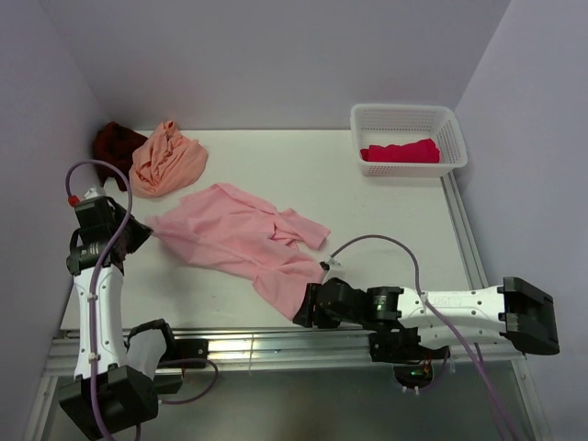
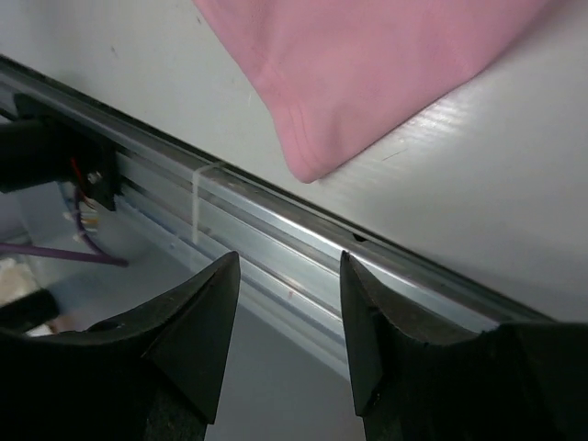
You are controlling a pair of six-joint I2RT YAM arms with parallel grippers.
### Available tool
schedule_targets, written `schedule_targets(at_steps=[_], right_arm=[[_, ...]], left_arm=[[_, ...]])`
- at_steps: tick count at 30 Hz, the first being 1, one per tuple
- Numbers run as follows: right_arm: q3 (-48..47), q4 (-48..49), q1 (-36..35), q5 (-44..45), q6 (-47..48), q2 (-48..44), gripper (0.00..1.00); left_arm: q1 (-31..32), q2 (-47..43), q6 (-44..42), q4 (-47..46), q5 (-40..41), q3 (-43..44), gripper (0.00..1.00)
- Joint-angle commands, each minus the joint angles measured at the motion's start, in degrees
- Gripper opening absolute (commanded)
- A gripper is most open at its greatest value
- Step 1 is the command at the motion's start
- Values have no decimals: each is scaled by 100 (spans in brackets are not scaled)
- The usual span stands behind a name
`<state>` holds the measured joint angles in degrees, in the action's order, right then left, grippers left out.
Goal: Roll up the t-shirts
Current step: Flatten the tshirt
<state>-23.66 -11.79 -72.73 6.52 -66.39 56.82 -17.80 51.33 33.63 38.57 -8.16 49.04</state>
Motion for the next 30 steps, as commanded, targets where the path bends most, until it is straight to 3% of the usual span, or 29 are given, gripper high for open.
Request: schedule_targets(at_steps=[1, 5, 9, 16, 24, 30], right_arm=[[-16, 397, -364, 874, -1664, 154, 55], [-77, 293, -646, 1166, -2553, 435, 55], [-831, -902, -760, 1492, -3580, 1154, 52], [-1043, -1008, -795, 1456, -4336, 1814, 50], [-1026, -1369, -787, 1641, -5067, 1859, 47], [-1255, -1247, -760, 1633, -4989, 2236, 47]], left_arm=[[-39, -229, -93, -367, -54, -166, 0], [-39, -325, -76, -411, -63, -201, 0], [-30, -378, -67, -490, -133, -298, 0], [-30, -361, -58, -526, -168, -342, 0], [-39, -422, -41, -552, -142, -377, 0], [-30, -413, -49, -569, -159, -377, 0]])
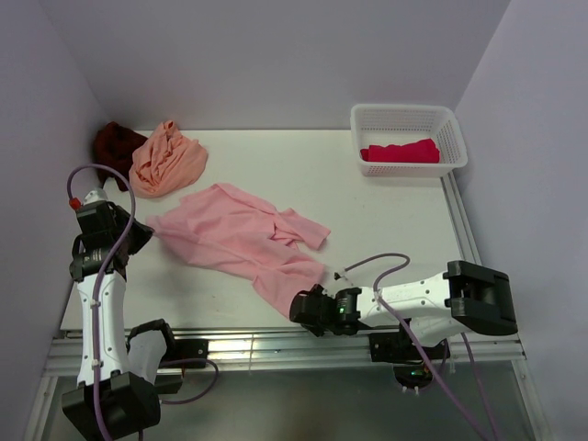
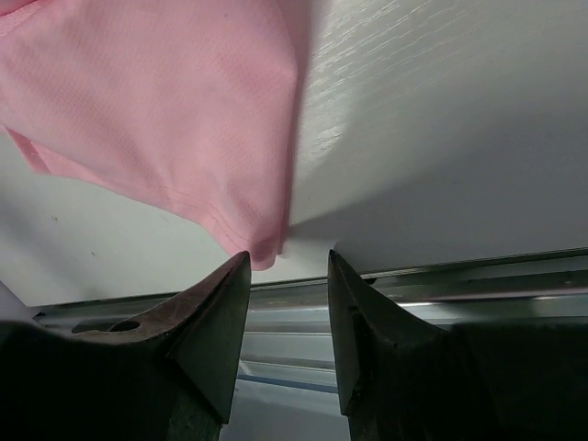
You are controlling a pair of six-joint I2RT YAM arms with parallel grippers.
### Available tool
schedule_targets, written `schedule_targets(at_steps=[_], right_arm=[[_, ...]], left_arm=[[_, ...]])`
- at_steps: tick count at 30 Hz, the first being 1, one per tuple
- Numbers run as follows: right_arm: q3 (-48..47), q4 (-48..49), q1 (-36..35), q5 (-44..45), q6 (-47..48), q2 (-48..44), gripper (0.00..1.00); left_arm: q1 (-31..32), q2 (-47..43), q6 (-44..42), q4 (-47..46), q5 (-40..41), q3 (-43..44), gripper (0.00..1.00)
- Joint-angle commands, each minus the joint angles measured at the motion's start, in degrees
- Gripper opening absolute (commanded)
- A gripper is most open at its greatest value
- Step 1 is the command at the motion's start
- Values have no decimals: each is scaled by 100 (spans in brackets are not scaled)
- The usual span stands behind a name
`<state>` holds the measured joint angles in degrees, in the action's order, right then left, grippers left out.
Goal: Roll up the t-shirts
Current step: Flatten the tshirt
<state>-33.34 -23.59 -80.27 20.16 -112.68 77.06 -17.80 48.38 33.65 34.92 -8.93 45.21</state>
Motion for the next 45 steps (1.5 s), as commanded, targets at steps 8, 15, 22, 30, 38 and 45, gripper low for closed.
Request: schedule_targets(at_steps=[8, 15, 22, 30, 38, 45], right_arm=[[-419, -84, 90, 128, -429, 687, 45], [-260, 13, 161, 128, -641, 925, 38], [-164, 48, 398, 146, -387, 855, 0], [-155, -605, 791, 1068, 779, -953, 0], [-1581, -162, 3656, -240, 5470, -2362, 0], [-4582, -1042, 4854, -1566, 7372, -1896, 0]], left_arm=[[-22, -83, -60, -231, -127, -39, 0], [-13, -66, -34, -214, -30, -30, 0], [5, -74, -34, -222, -65, -47, 0], [154, -136, 247, -64, -168, 49, 0], [189, 565, 915, -135, -838, 1336, 0], [198, 1446, 1197, 506, -1401, 3922, 0]])
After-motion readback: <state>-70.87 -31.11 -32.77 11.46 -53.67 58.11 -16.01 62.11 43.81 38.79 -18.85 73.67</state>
